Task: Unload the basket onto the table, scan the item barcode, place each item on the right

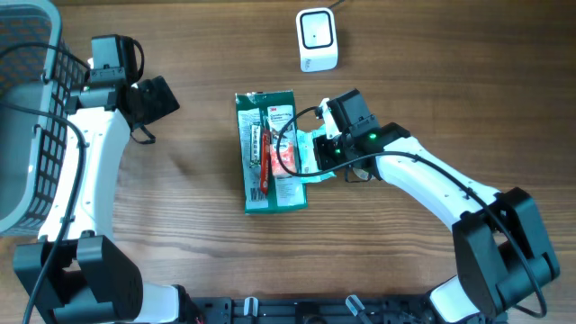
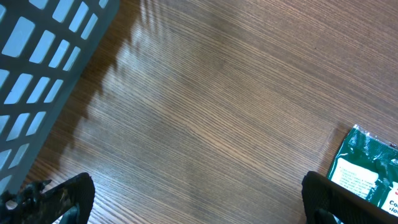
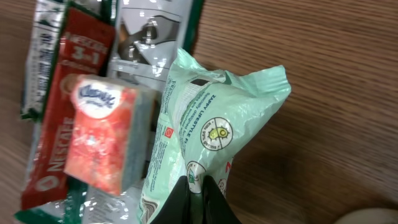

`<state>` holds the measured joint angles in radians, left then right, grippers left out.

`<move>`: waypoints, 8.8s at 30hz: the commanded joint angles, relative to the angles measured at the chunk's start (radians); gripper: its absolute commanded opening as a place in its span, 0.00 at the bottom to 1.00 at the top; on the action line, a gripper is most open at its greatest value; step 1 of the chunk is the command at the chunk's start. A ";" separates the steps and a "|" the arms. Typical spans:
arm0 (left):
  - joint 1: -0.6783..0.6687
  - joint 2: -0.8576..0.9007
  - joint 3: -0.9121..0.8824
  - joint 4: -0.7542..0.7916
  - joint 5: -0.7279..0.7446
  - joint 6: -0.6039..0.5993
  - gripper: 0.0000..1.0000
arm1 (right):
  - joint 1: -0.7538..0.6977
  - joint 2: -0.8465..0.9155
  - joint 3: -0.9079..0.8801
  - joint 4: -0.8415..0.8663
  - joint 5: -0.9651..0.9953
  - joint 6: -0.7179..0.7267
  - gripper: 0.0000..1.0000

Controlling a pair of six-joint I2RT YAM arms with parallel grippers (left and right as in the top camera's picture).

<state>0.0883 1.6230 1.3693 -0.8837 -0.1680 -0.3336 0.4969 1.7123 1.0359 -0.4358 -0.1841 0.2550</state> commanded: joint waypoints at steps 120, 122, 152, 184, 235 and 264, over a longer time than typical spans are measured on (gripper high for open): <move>0.006 -0.007 0.011 0.000 -0.009 0.016 1.00 | -0.175 -0.016 0.072 -0.386 0.191 -0.040 0.63; 0.006 -0.007 0.011 0.000 -0.009 0.016 1.00 | -0.175 -0.016 0.072 -0.383 0.192 -0.080 0.64; 0.006 -0.007 0.011 0.000 -0.009 0.016 1.00 | -0.175 0.111 0.072 -0.314 0.251 0.065 0.77; 0.006 -0.007 0.011 0.000 -0.009 0.016 1.00 | -0.182 0.053 0.324 -0.622 -0.616 0.145 0.14; 0.006 -0.007 0.011 0.000 -0.009 0.016 1.00 | -0.199 0.494 1.030 -0.106 -0.013 -0.151 0.04; 0.006 -0.007 0.011 0.000 -0.009 0.016 1.00 | -0.200 0.745 1.030 0.361 0.109 -0.114 0.04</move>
<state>0.0883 1.6230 1.3693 -0.8837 -0.1680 -0.3336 0.2977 2.4481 2.0514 -0.1059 -0.0875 0.1272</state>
